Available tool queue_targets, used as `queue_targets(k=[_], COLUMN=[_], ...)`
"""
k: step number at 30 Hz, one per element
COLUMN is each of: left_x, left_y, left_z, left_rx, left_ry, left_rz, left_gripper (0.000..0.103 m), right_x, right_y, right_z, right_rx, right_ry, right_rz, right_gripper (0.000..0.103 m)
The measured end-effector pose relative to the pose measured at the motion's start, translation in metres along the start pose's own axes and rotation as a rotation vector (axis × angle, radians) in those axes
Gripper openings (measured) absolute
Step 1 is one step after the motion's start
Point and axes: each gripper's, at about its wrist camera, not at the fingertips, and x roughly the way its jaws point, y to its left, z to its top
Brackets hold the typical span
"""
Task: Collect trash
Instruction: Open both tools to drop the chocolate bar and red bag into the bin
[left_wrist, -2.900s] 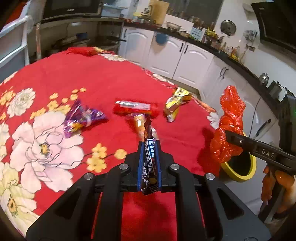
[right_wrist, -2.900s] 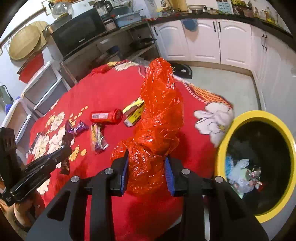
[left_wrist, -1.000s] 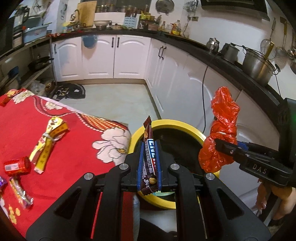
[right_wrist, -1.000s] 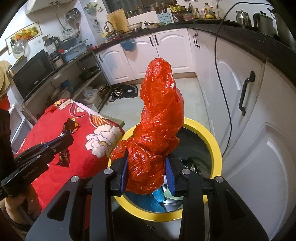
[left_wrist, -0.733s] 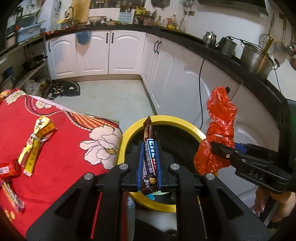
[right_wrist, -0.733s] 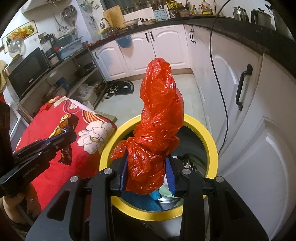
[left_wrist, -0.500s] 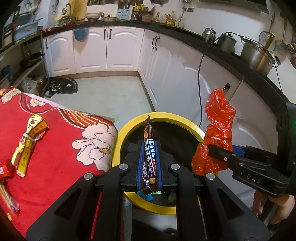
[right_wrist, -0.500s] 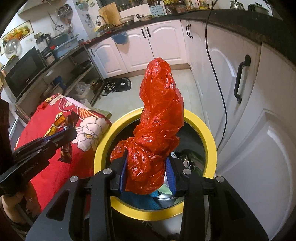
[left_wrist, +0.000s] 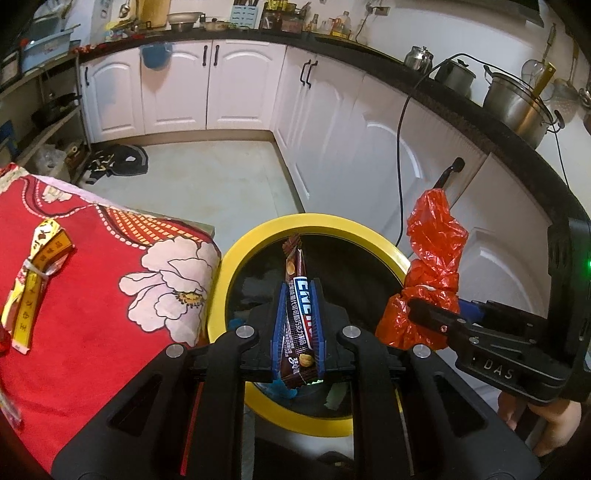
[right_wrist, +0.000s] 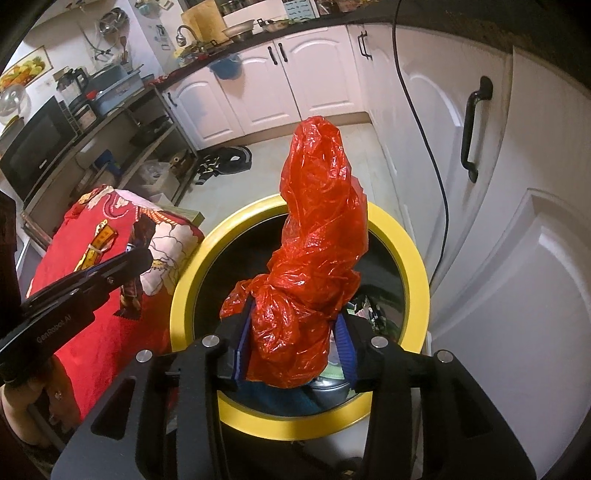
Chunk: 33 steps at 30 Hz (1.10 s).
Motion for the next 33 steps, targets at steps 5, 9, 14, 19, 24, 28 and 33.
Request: queue_targets(k=[5, 9, 14, 19, 24, 28, 33], left_x=[0.005, 0.008, 0.006, -0.001, -0.013, -0.023, -0.035], left_y=[-0.002, 0.000, 0.005, 0.009, 0.013, 0.020, 0.027], left_z=[0.001, 0.003, 0.001, 0.002, 0.002, 0.000, -0.003], left_rx=[-0.007, -0.019, -0.034, -0.043, -0.051, -0.057, -0.071], left_ry=[0.010, 0.012, 0.012, 0.000, -0.023, -0.033, -0.047], left_rz=[-0.012, -0.012, -0.011, 0.010, 0.049, 0.085, 0.112], left_gripper=[0.012, 0.022, 0.040, 0.061, 0.090, 0.093, 0.093], right_x=[0.004, 0.004, 0.003, 0.000, -0.005, -0.009, -0.017], right_y=[-0.001, -0.005, -0.009, -0.014, -0.013, -0.011, -0.005], right_z=[0.000, 0.000, 0.000, 0.000, 0.000, 0.000, 0.002], right_rx=[0.009, 0.022, 0.040, 0.055, 0.060, 0.061, 0.054], right_ry=[0.003, 0.003, -0.005, -0.015, -0.031, -0.048, -0.081], right_rz=[-0.008, -0.016, -0.022, -0.029, -0.038, -0.047, -0.043], right_gripper=[0.043, 0.052, 0.058, 0.064, 0.069, 0.076, 0.079])
